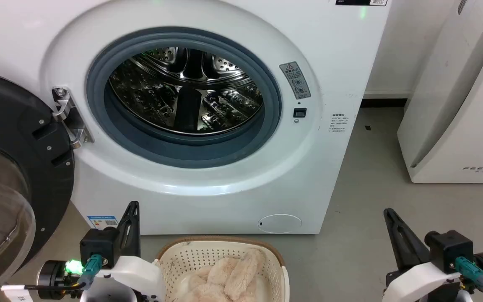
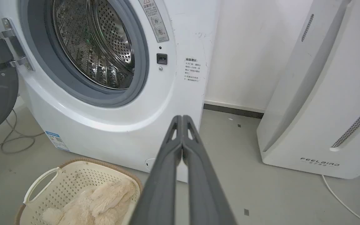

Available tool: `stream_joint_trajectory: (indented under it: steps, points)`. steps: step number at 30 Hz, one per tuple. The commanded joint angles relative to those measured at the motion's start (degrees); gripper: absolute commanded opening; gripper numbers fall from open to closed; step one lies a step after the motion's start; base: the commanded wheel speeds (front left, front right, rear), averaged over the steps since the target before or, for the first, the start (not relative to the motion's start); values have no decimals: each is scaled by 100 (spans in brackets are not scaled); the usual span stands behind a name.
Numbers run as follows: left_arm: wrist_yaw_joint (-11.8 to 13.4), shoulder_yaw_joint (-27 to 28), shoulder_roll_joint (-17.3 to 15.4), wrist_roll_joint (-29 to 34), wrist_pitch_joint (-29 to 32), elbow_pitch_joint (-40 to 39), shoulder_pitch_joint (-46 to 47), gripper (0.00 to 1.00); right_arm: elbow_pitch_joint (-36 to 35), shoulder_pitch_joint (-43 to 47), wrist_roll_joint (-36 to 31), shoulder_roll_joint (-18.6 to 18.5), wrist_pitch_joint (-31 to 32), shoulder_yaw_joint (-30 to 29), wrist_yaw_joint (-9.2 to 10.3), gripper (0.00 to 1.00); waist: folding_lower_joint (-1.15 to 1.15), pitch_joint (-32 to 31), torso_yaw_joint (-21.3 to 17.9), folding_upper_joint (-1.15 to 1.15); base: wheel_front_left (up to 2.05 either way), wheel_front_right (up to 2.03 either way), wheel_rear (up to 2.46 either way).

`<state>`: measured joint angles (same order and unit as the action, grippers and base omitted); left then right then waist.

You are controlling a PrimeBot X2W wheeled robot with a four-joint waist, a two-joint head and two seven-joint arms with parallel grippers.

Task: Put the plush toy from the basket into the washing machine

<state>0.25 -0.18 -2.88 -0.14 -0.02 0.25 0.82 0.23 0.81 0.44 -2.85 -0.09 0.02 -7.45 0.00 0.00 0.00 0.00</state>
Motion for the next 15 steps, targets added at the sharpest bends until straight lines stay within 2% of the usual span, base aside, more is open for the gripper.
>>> stream_joint_trajectory:
  steps: [1, 15]
  points:
    - [-25, 18, 1, 14, 2, -25, -82, 0, -23, -81, -44, -3, 9, -2, -3, 0, 0, 0, 0, 0, 0, 0, 0]
    - [-25, 18, 1, 14, 2, -25, -82, 0, -23, -81, -44, -3, 9, -2, -3, 0, 0, 0, 0, 0, 0, 0, 0]
